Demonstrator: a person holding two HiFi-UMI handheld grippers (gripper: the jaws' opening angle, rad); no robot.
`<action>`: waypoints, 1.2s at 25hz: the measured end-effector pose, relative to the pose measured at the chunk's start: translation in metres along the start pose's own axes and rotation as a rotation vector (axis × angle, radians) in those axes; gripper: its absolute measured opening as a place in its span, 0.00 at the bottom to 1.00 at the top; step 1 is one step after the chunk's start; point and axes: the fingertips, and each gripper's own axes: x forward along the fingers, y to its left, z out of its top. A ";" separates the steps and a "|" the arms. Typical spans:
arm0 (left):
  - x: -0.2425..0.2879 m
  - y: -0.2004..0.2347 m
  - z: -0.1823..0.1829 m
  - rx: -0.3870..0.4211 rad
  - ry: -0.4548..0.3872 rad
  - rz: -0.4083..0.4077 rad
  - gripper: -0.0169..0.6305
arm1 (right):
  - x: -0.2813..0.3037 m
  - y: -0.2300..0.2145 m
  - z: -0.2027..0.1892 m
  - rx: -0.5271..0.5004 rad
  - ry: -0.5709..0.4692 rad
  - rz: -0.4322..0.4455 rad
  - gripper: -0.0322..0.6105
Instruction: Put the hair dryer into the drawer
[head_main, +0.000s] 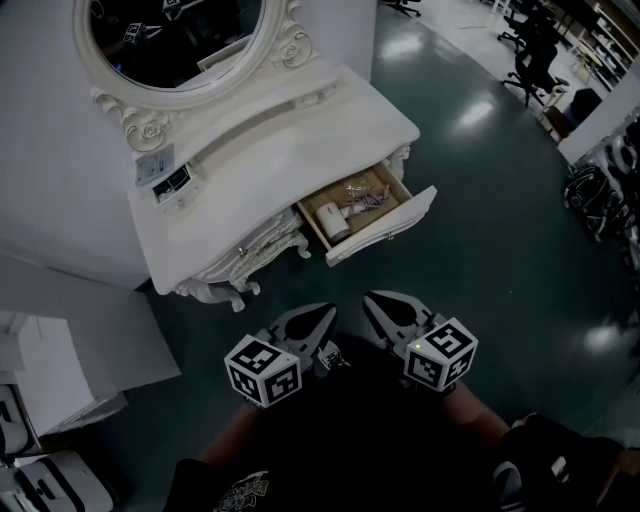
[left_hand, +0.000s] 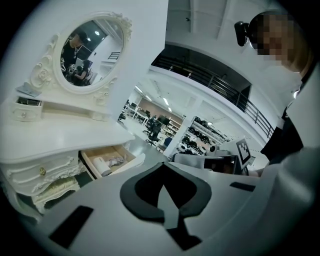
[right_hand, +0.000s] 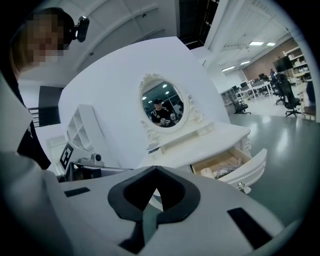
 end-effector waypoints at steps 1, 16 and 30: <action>0.000 0.000 -0.002 -0.004 0.002 -0.001 0.03 | -0.001 0.000 -0.003 0.015 -0.004 0.000 0.10; -0.005 -0.011 -0.008 0.010 -0.003 -0.006 0.03 | -0.008 0.016 -0.018 0.008 0.010 0.025 0.10; -0.017 -0.008 -0.010 0.013 -0.011 0.008 0.03 | 0.000 0.031 -0.022 -0.021 0.028 0.058 0.10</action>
